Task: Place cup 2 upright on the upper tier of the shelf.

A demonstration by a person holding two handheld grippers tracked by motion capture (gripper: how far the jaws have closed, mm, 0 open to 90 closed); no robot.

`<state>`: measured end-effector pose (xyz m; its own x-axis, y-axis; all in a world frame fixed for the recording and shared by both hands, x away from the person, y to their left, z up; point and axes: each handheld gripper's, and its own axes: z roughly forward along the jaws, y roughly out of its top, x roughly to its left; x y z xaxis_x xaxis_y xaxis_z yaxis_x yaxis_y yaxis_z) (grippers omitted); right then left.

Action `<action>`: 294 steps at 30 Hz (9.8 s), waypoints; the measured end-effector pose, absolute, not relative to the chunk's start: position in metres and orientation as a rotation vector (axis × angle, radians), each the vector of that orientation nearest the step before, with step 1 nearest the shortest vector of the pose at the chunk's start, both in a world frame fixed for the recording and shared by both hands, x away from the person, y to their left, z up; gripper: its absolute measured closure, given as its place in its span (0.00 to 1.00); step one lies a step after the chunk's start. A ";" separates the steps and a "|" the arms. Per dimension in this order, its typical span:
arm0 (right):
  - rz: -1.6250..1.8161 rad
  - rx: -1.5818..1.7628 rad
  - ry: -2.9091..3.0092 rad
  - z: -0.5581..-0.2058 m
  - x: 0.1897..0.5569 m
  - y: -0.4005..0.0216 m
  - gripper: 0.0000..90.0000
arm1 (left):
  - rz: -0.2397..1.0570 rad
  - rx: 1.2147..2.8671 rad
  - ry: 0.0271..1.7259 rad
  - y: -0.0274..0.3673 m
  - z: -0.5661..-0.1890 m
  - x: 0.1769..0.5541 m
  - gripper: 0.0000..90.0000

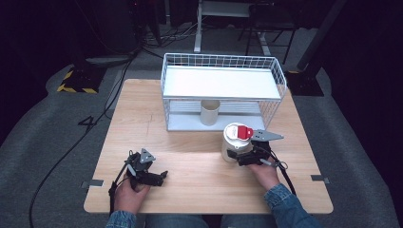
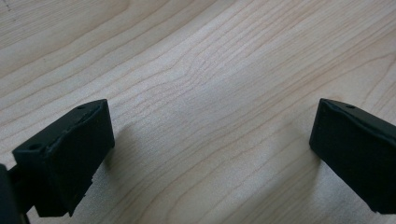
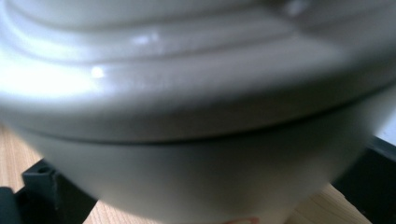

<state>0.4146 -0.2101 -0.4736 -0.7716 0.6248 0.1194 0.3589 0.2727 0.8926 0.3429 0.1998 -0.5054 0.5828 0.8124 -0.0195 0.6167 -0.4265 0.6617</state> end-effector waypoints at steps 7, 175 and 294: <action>1.477 0.910 2.282 -0.477 0.415 -0.206 0.02 | 0.403 2.184 1.131 0.200 -0.505 0.343 0.00; 1.380 0.976 2.108 -0.272 0.560 -0.161 0.15 | 0.412 2.158 1.180 0.198 -0.506 0.345 0.01; 1.097 1.042 2.275 -0.381 0.400 -0.303 0.10 | 0.413 2.159 1.181 0.198 -0.505 0.346 0.01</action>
<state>0.3996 -0.3033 -0.3806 -0.6385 0.7687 -0.0375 0.4494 0.4119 0.7927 0.3459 0.1984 -0.5054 0.5479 0.8361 -0.0275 0.6368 -0.3955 0.6619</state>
